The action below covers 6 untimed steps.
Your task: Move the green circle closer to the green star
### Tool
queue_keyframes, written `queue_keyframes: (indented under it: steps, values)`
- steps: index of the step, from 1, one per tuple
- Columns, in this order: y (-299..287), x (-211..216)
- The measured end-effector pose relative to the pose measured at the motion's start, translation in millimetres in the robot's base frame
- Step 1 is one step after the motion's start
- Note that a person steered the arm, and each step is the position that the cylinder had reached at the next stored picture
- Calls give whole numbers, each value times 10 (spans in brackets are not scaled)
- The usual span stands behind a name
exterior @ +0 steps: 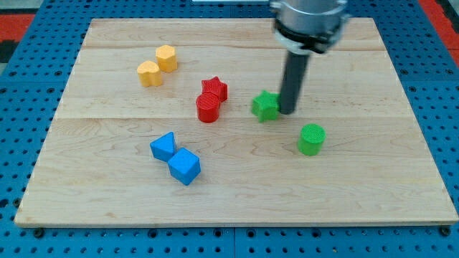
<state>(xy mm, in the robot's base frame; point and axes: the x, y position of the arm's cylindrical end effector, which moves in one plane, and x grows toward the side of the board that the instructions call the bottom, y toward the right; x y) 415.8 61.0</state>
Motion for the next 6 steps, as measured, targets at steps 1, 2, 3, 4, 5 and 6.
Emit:
queue_keyframes:
  steps: [1, 2, 3, 4, 5, 6]
  values:
    - [83, -137]
    - [1260, 114]
    - [1359, 753]
    - [952, 877]
    - [675, 889]
    - [479, 861]
